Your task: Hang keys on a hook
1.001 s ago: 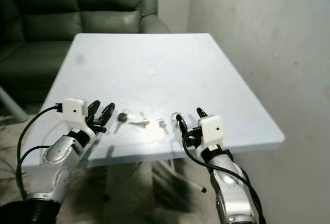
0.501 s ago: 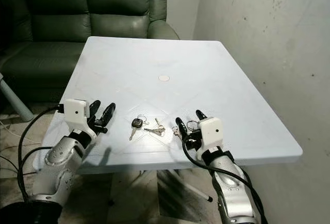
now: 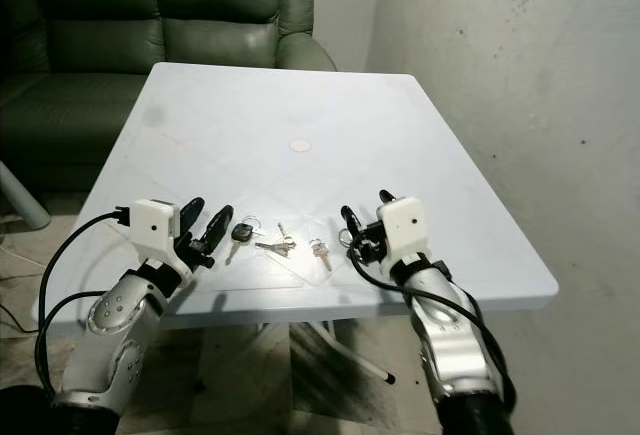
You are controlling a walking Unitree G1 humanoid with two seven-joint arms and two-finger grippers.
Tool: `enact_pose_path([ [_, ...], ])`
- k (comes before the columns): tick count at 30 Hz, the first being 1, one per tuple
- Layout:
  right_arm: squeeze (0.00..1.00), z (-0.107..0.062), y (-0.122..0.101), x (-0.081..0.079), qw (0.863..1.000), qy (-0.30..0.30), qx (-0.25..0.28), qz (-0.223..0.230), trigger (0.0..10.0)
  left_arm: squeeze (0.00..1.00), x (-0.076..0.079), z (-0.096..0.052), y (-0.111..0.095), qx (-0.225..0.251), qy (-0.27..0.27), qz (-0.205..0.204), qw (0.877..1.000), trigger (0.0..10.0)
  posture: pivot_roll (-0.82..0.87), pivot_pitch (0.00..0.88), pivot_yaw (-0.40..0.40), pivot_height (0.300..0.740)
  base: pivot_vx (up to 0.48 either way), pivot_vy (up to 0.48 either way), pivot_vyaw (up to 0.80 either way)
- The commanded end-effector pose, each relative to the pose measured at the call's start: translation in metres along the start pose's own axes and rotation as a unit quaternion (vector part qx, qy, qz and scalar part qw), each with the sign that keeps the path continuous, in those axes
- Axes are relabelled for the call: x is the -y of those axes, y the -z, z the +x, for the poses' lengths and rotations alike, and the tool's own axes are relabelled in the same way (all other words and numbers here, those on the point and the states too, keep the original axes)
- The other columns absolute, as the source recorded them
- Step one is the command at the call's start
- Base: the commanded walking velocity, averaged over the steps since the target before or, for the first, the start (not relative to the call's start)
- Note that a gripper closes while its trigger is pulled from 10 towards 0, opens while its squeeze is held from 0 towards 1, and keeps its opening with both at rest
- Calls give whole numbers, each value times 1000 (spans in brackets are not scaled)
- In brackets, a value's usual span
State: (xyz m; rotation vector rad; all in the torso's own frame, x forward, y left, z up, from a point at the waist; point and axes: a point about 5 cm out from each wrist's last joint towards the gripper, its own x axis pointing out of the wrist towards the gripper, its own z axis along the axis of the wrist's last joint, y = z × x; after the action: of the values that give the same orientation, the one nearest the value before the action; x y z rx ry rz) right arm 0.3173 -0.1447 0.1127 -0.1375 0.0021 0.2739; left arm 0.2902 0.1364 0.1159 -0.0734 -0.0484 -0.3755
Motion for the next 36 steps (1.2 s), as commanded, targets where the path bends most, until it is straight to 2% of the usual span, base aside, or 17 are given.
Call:
enact_pose_path([
  [1, 0, 3, 2, 2, 999, 23, -23, -2, 10000, 0, 6, -1, -5, 4, 11, 9, 1000, 10000, -35, 17, -90, 740, 0, 0, 0],
  [11, 0, 2, 11, -12, 997, 38, -59, 19, 10000, 0, 23, -9, -4, -1, 40, 11, 999, 10000, -34, 59, -98, 740, 0, 0, 0],
  [17, 0, -3, 11, -27, 998, -12, -62, 30, 10000, 0, 27, -13, -5, 0, 40, 5, 999, 10000, -35, 72, -101, 740, 0, 0, 0],
  [25, 0, -5, 10, -48, 996, -46, -64, 37, 10000, 0, 27, -15, -6, -2, 33, 8, 999, 10000, -25, 82, -108, 740, 0, 0, 0],
  [36, 0, 0, 7, -65, 995, -32, -76, 55, 10000, 0, 27, -18, -7, -5, 29, 9, 1000, 10000, -15, 90, -111, 740, 0, 0, 0],
])
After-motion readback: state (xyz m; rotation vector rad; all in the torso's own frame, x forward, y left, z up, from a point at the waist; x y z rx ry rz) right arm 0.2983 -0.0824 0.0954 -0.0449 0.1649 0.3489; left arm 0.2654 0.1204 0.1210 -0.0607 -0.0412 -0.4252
